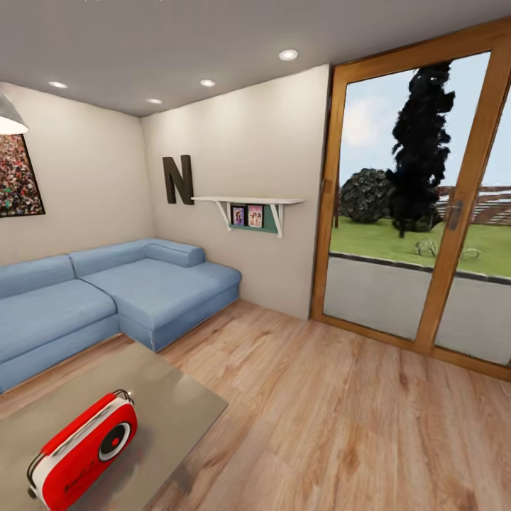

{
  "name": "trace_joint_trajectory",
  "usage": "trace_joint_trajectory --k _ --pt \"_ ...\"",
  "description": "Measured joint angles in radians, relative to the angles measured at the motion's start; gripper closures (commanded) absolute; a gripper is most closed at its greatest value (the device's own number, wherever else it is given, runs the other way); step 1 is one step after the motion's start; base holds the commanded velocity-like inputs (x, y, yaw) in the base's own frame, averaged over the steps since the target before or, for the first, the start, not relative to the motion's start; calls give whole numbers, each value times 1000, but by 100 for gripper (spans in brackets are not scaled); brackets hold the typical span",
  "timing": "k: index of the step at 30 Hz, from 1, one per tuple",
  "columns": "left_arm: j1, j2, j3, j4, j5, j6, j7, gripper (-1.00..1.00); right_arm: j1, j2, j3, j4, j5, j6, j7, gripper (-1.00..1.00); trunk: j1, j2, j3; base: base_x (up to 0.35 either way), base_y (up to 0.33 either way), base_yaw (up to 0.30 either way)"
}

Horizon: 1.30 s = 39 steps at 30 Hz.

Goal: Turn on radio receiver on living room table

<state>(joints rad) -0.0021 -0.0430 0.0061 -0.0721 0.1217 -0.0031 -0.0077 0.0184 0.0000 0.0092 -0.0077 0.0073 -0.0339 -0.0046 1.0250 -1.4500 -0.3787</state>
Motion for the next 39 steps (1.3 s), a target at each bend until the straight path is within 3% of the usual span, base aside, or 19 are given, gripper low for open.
trace_joint_trajectory --k 23,39 --pt "0 0 1 1 0 -1 0 -100 0 0 0 0 0 0 0 -100 0 0 -8 1 0 284" --pt "0 0 0 2 1 3 0 -100 0 0 0 0 0 1 0 -100 0 0 -9 282 0 21"
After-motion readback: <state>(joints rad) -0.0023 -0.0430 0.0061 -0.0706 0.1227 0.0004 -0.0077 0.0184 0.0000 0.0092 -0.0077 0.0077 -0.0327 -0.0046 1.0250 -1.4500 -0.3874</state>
